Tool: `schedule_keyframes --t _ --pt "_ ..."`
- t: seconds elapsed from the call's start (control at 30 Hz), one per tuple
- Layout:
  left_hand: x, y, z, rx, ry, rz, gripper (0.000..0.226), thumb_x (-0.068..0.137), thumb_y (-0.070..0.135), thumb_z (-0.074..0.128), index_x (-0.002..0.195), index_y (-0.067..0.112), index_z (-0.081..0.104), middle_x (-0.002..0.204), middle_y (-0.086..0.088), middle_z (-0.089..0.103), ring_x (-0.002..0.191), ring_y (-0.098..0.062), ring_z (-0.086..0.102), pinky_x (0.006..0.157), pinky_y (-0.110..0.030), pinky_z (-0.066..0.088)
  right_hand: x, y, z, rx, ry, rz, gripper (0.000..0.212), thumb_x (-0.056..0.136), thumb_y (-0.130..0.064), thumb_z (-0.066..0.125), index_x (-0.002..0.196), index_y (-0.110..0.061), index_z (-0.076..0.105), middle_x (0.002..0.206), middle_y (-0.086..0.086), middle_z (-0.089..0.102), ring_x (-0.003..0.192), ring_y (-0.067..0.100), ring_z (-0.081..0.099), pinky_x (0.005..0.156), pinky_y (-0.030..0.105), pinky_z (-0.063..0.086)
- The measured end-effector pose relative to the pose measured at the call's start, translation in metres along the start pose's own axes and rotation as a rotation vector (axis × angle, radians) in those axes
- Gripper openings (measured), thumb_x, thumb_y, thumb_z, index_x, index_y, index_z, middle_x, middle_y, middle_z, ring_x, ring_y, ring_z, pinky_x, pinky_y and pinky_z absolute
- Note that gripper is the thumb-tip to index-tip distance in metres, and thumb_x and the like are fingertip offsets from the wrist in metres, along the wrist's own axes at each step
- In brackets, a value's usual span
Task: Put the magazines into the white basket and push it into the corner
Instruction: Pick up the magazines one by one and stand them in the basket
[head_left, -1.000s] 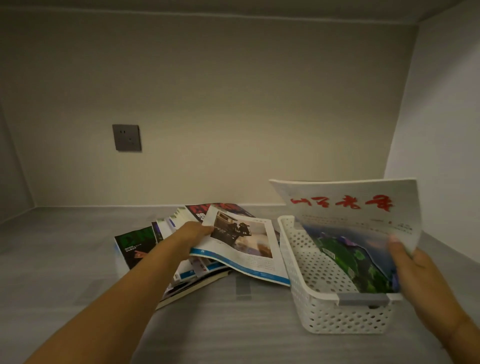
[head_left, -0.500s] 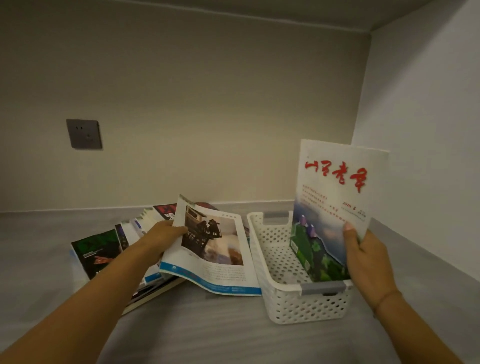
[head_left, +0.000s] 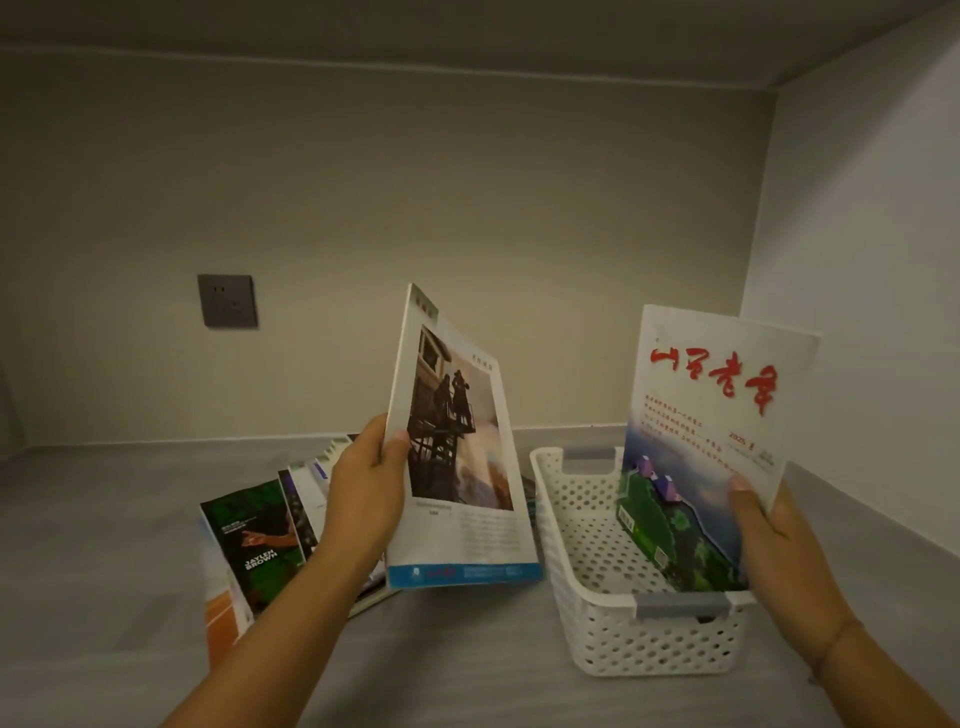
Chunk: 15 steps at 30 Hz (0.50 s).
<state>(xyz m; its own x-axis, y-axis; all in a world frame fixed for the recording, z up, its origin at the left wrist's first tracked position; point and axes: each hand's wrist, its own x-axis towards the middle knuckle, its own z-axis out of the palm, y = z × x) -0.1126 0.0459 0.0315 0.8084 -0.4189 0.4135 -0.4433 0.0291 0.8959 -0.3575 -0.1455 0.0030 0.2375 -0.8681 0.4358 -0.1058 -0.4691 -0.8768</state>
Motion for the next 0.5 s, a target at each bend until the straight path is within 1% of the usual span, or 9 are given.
schedule_keyframes --t 0.03,0.1,0.17,0.2,0.3,0.33,0.4,0.43,0.5 --pt "-0.004 0.006 0.001 -0.019 0.021 0.034 0.02 0.1 0.033 0.038 0.115 0.034 0.051 0.096 0.01 0.064 0.085 -0.014 0.065 0.058 -0.025 0.053 -0.001 -0.001 0.0 0.011 -0.008 0.01 0.052 0.093 -0.042 0.033 0.136 -0.015 0.039 0.127 0.013 0.051 0.103 0.028 0.048 0.078 0.038 0.048" --pt "-0.013 0.018 0.006 -0.05 0.071 0.103 0.023 0.1 0.035 0.037 0.117 0.032 0.052 0.096 0.011 0.065 0.083 -0.012 0.067 0.057 -0.024 0.055 -0.002 -0.003 -0.001 0.035 -0.029 0.031 0.065 0.084 -0.052 0.029 0.136 -0.015 0.04 0.113 0.013 0.053 0.088 0.027 0.049 0.065 0.028 0.044" --pt "-0.021 0.028 0.014 -0.079 0.128 0.173 0.024 0.099 0.038 0.036 0.117 0.034 0.052 0.095 0.015 0.066 0.082 -0.009 0.068 0.059 -0.024 0.057 -0.003 -0.006 -0.001 0.063 -0.035 0.05 0.073 0.077 -0.058 0.028 0.135 -0.016 0.042 0.1 0.013 0.052 0.07 0.019 0.047 0.056 0.024 0.04" --pt "-0.024 0.033 0.018 -0.085 0.157 0.216 0.025 0.098 0.041 0.034 0.115 0.035 0.051 0.093 0.018 0.065 0.081 -0.007 0.068 0.059 -0.023 0.057 -0.004 -0.006 -0.001 0.079 -0.036 0.059 0.074 0.076 -0.059 0.028 0.134 -0.016 0.042 0.097 0.013 0.052 0.066 0.015 0.045 0.054 0.024 0.039" --pt "-0.032 0.045 0.036 -0.11 0.222 0.314 0.035 0.094 0.048 0.031 0.116 0.032 0.051 0.087 0.021 0.064 0.079 -0.004 0.067 0.056 -0.022 0.057 -0.003 -0.005 -0.001 0.092 -0.05 0.077 0.075 0.075 -0.059 0.028 0.134 -0.014 0.043 0.099 0.015 0.053 0.065 0.012 0.044 0.055 0.024 0.039" --pt "-0.033 0.048 0.042 -0.109 0.243 0.341 0.04 0.094 0.049 0.03 0.12 0.029 0.051 0.085 0.018 0.064 0.076 -0.006 0.066 0.055 -0.025 0.057 -0.003 -0.004 -0.001 0.09 -0.056 0.078 0.075 0.076 -0.058 0.028 0.134 -0.013 0.043 0.099 0.015 0.053 0.065 0.012 0.044 0.056 0.024 0.039" --pt "-0.035 0.054 0.055 -0.087 0.287 0.389 0.046 0.095 0.048 0.028 0.128 0.023 0.05 0.079 0.013 0.062 0.066 -0.012 0.064 0.051 -0.036 0.056 -0.002 -0.002 -0.002 0.096 -0.062 0.072 0.069 0.081 -0.055 0.028 0.134 -0.013 0.043 0.1 0.015 0.054 0.066 0.01 0.044 0.057 0.023 0.04" --pt "-0.036 0.056 0.062 -0.084 0.303 0.404 0.048 0.095 0.047 0.028 0.129 0.021 0.049 0.076 0.011 0.062 0.062 -0.014 0.063 0.049 -0.039 0.055 -0.002 -0.001 -0.002 0.101 -0.066 0.067 0.065 0.084 -0.053 0.029 0.134 -0.013 0.043 0.101 0.015 0.054 0.066 0.01 0.044 0.057 0.023 0.039" --pt "-0.041 0.06 0.078 -0.073 0.318 0.424 0.053 0.095 0.048 0.024 0.131 0.019 0.049 0.069 0.008 0.059 0.055 -0.015 0.059 0.045 -0.038 0.052 -0.002 0.001 -0.002 0.103 -0.08 0.055 0.062 0.087 -0.05 0.029 0.134 -0.013 0.043 0.102 0.014 0.054 0.067 0.009 0.044 0.056 0.021 0.04"
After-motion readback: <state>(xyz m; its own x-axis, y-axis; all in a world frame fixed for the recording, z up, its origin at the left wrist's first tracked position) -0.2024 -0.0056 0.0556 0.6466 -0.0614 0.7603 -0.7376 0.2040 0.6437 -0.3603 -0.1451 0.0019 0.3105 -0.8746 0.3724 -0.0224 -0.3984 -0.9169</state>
